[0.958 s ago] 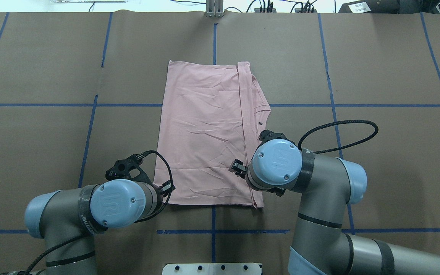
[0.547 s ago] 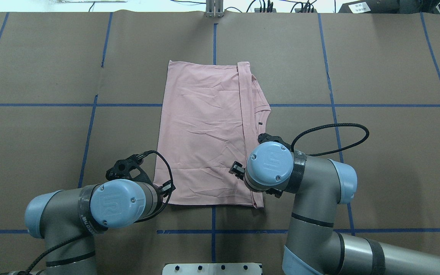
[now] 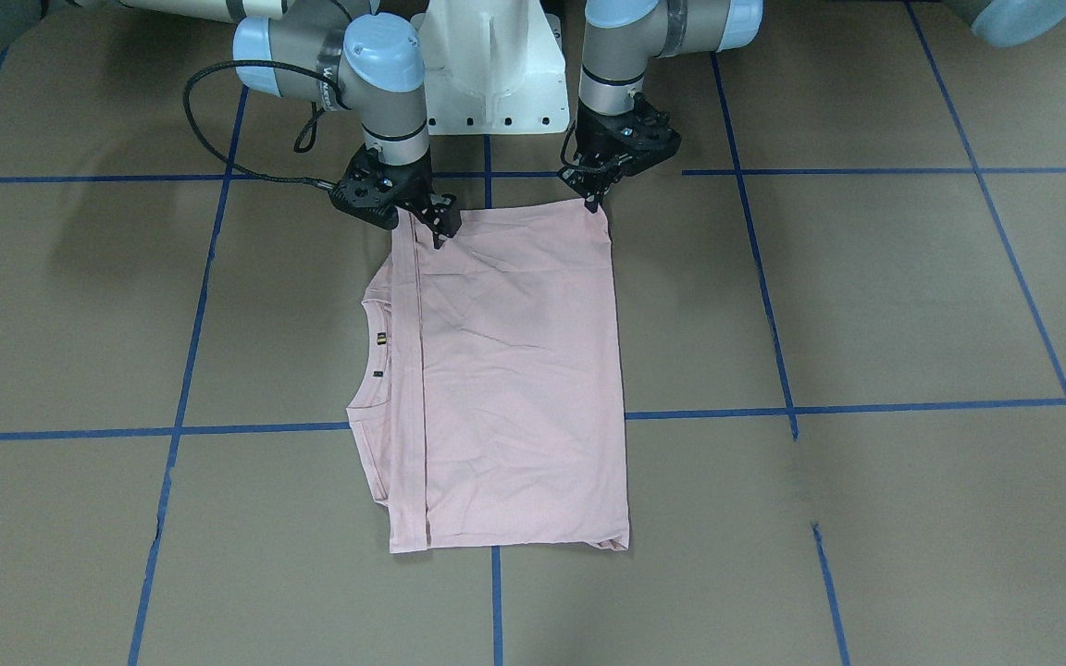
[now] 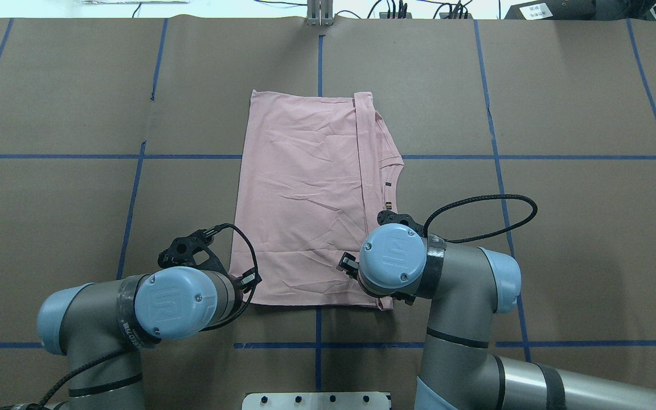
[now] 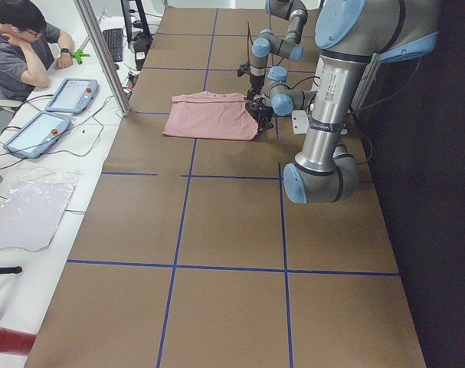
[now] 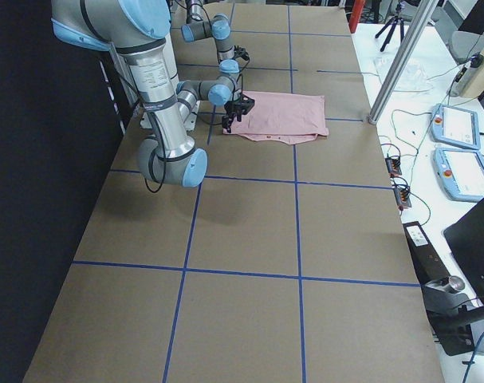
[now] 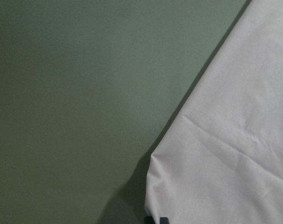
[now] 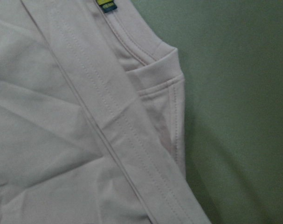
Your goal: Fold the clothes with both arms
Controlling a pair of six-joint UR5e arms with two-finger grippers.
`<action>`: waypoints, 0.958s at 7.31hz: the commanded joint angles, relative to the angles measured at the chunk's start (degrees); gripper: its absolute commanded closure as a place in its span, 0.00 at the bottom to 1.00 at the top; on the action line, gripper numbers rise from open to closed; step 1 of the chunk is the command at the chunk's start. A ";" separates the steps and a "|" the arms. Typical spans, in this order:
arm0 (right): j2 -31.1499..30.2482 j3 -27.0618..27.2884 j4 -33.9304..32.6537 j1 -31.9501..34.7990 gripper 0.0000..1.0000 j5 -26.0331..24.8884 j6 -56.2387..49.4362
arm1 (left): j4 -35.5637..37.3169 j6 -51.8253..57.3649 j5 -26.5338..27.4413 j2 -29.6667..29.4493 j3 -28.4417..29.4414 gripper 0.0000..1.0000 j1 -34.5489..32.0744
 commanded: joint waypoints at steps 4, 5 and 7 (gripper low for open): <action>-0.13 -0.61 0.01 -0.86 0.44 0.02 -0.09 | 0.04 0.01 0.01 0.00 -0.04 1.00 -0.10; -0.13 -0.61 0.09 -0.86 0.74 0.02 -0.26 | 0.04 0.01 0.01 0.00 -0.04 1.00 -0.10; -0.04 -0.26 0.10 -0.86 1.00 0.02 -0.35 | 0.04 0.01 0.01 0.00 -0.04 1.00 -0.27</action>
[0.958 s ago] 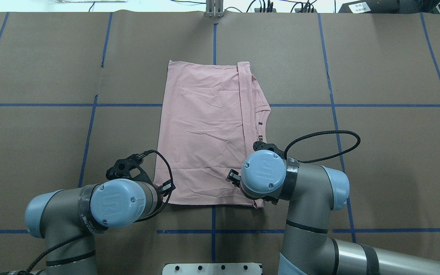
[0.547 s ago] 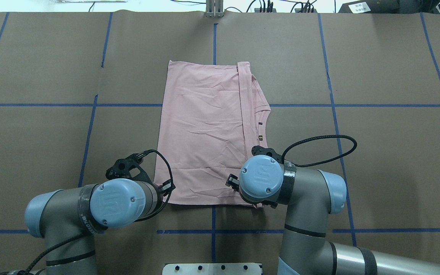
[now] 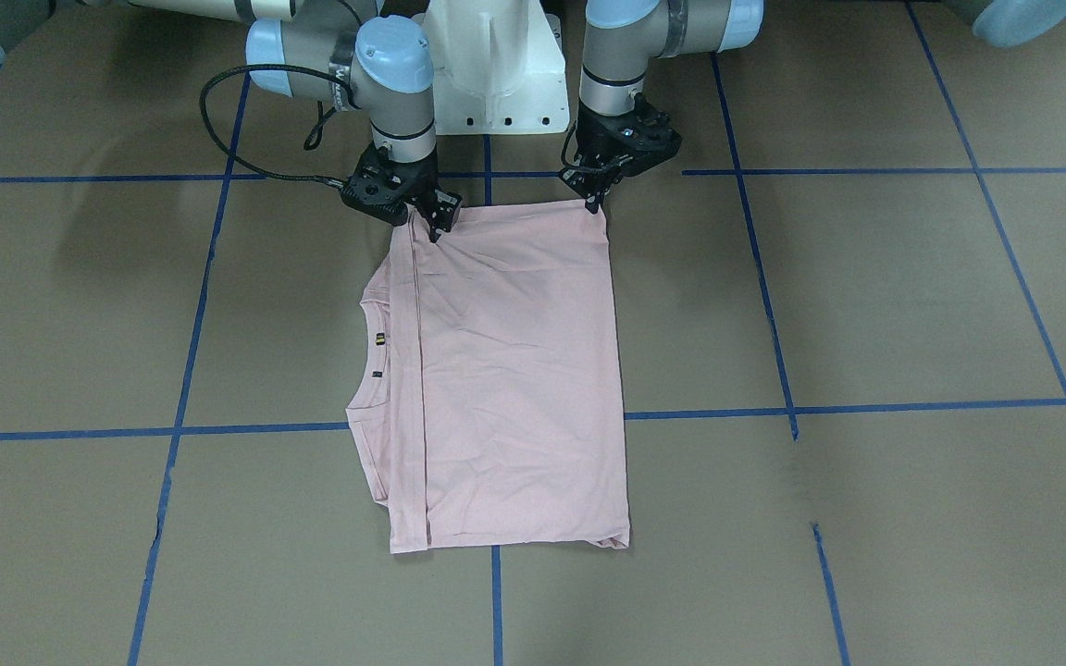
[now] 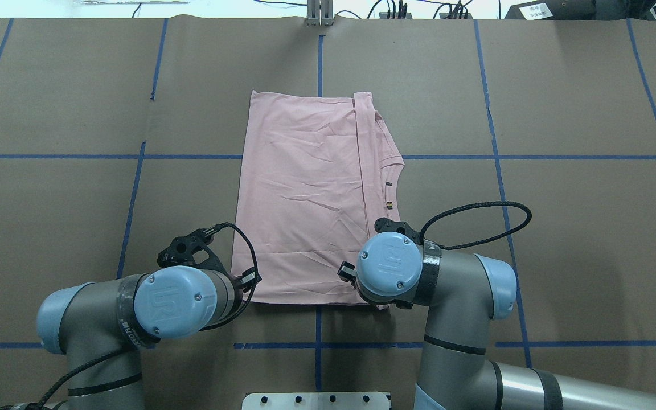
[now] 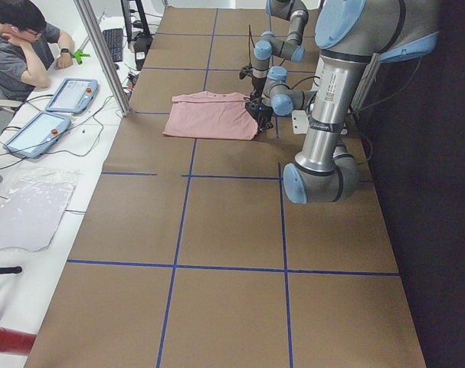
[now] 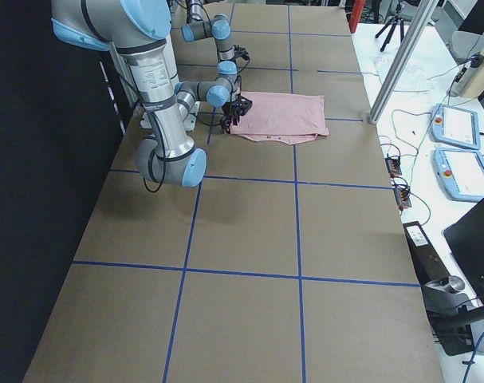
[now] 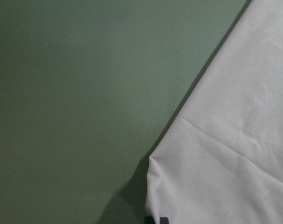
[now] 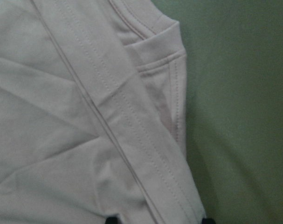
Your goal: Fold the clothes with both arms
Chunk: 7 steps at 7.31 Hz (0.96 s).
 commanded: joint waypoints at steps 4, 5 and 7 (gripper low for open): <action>0.12 1.34 0.02 0.35 1.00 -0.17 0.24 | 0.00 0.00 0.00 0.00 0.00 1.00 -0.11; 0.12 1.51 0.20 0.44 1.00 -0.18 0.24 | 0.00 0.00 0.00 0.00 0.00 1.00 -0.11; -0.06 3.09 1.17 0.79 1.00 -0.09 0.07 | 0.26 0.00 -0.17 0.26 -1.57 1.00 -0.03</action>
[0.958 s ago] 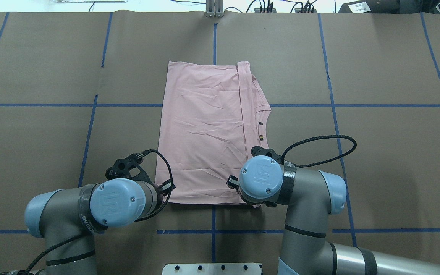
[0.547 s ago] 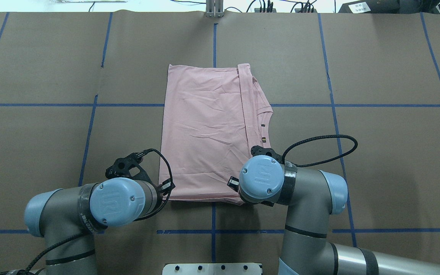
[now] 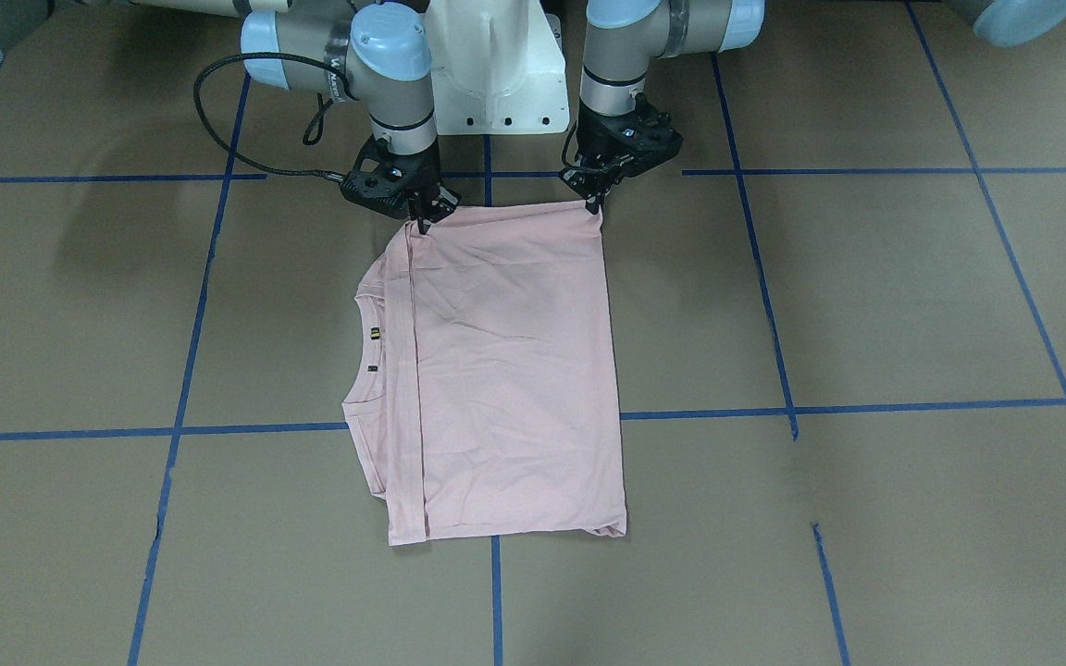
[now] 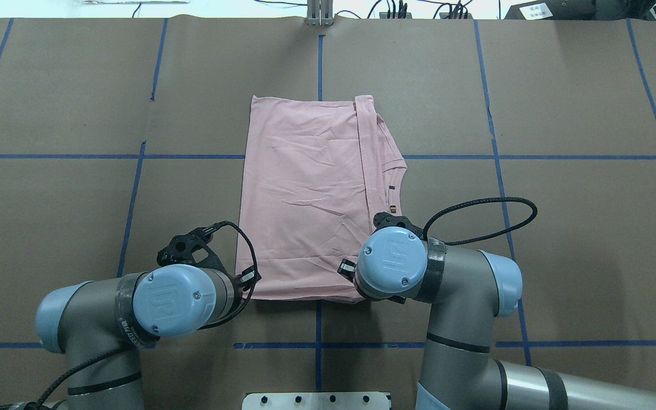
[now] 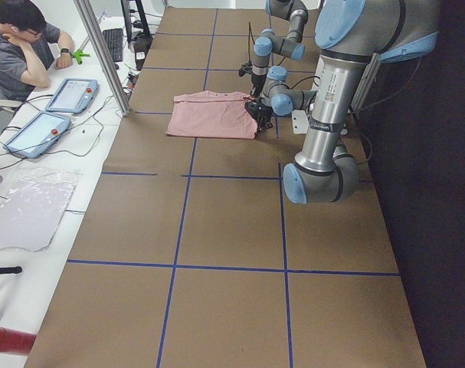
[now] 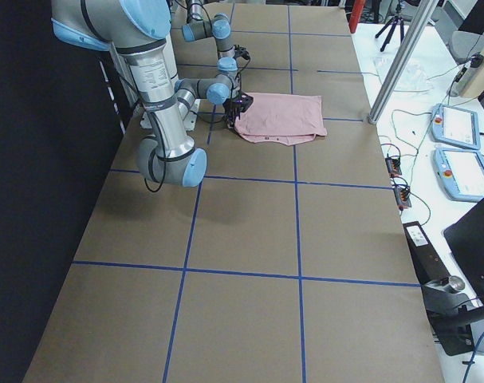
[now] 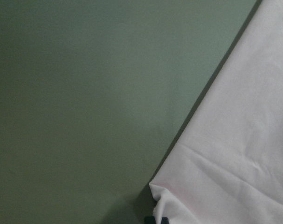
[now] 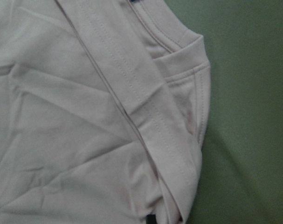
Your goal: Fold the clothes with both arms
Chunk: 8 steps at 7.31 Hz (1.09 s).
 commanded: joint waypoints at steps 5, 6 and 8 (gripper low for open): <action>-6.72 13.82 0.10 -2.75 1.00 1.03 -0.13 | 8.79 -0.26 -0.19 0.55 -10.64 1.00 6.59; -6.99 16.47 -0.34 -4.42 1.00 2.08 -0.05 | 11.69 -0.35 -0.36 0.55 -13.54 1.00 7.56; -6.91 17.55 -0.34 -5.84 1.00 2.97 0.31 | 14.18 -0.44 -0.54 0.55 -17.34 1.00 7.83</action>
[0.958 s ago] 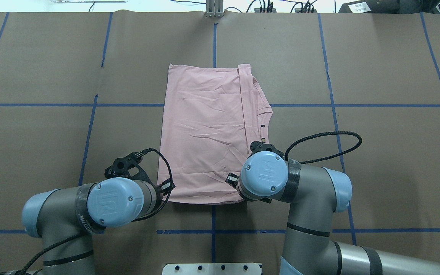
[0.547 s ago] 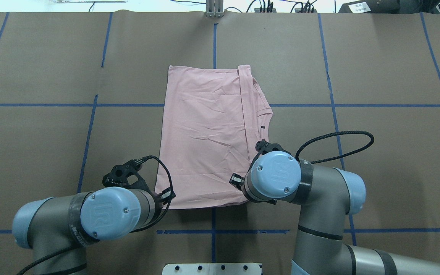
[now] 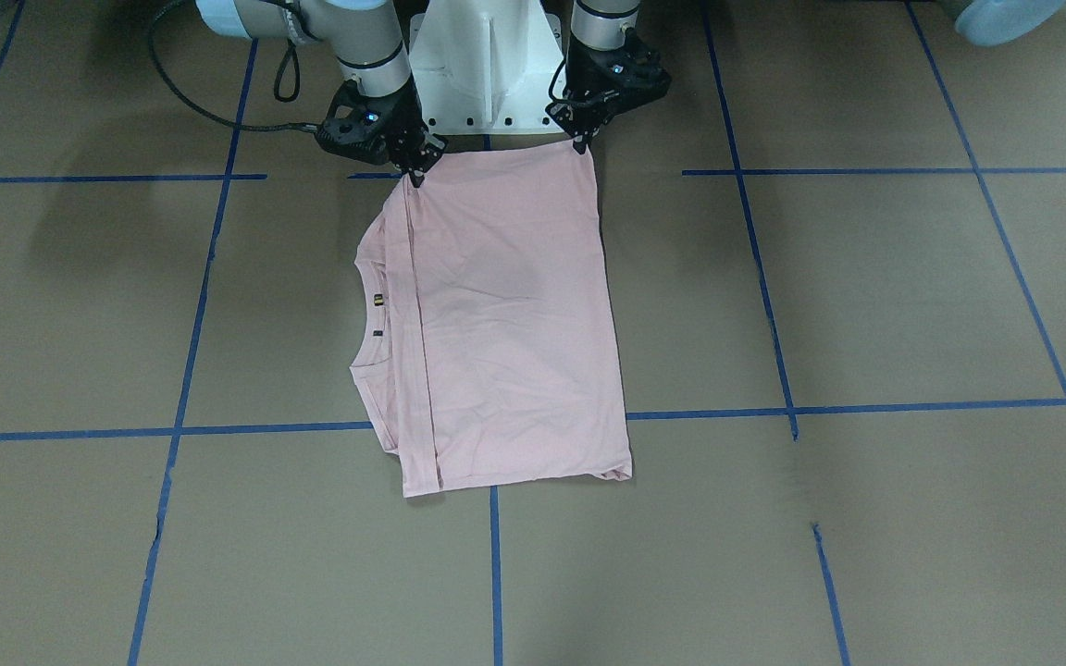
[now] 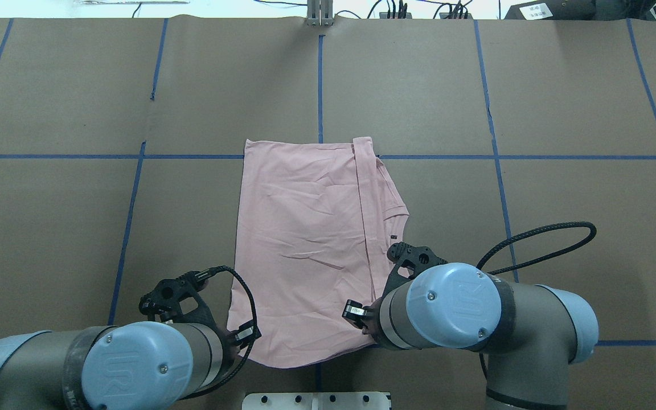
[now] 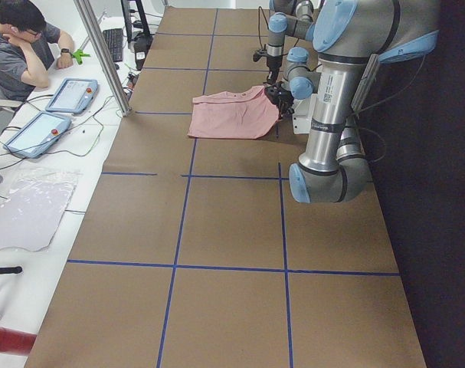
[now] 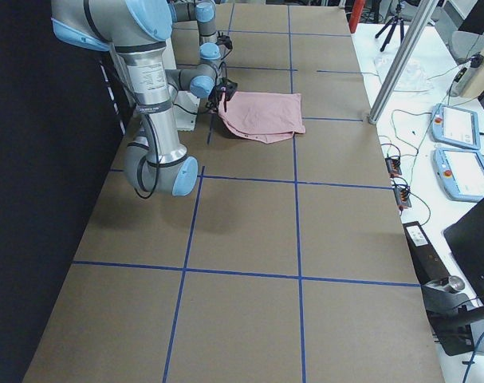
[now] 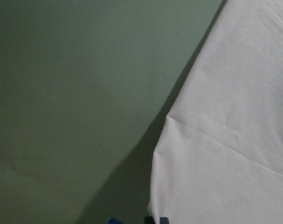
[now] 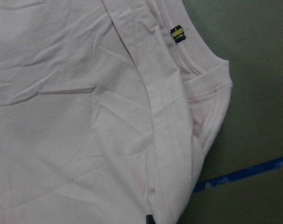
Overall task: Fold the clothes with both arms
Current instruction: 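Lift the near edge with both grippers and fold it away from the robot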
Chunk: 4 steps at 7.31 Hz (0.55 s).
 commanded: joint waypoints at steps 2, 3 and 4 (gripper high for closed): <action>0.39 -0.66 0.41 1.21 1.00 -0.53 -0.57 | 0.85 0.39 -0.22 -0.62 -1.48 1.00 0.77; 0.56 -2.06 0.58 4.01 1.00 -0.45 -0.75 | 0.67 1.09 0.13 -0.88 -1.22 1.00 -0.79; 0.91 -2.51 0.67 5.87 1.00 -0.45 -3.01 | -1.85 4.75 0.13 -1.58 -0.95 1.00 -4.03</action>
